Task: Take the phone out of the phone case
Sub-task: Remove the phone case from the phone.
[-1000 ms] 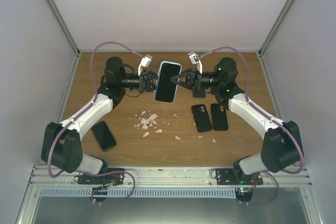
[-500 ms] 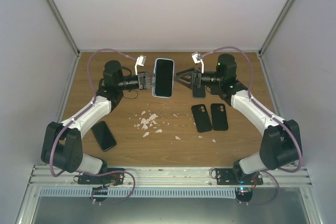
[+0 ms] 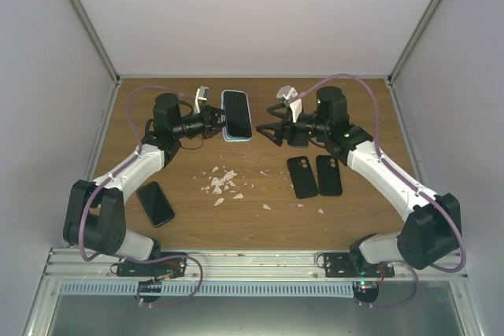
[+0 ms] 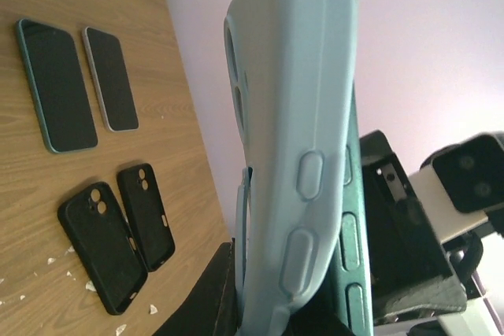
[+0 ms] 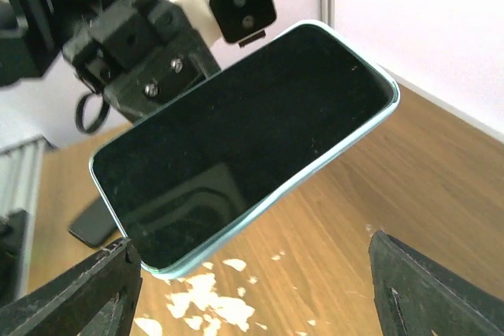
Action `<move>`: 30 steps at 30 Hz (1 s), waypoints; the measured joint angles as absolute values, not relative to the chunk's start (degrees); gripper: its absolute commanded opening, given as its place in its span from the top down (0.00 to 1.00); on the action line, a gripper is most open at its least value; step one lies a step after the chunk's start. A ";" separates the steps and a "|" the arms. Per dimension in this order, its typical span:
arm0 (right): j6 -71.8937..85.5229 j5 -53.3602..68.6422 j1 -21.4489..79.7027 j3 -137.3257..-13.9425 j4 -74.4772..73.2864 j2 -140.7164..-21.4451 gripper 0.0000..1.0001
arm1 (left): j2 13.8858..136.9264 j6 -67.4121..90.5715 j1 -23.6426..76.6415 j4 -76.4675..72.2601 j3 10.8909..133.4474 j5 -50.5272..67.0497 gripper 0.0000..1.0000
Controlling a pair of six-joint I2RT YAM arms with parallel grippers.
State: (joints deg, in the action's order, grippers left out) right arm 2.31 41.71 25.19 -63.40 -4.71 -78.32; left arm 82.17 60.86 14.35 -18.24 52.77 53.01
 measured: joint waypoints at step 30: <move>-28.69 3.22 48.38 -66.96 -9.06 -82.87 0.44 | 85.17 71.22 13.39 -20.43 49.87 53.01 1.00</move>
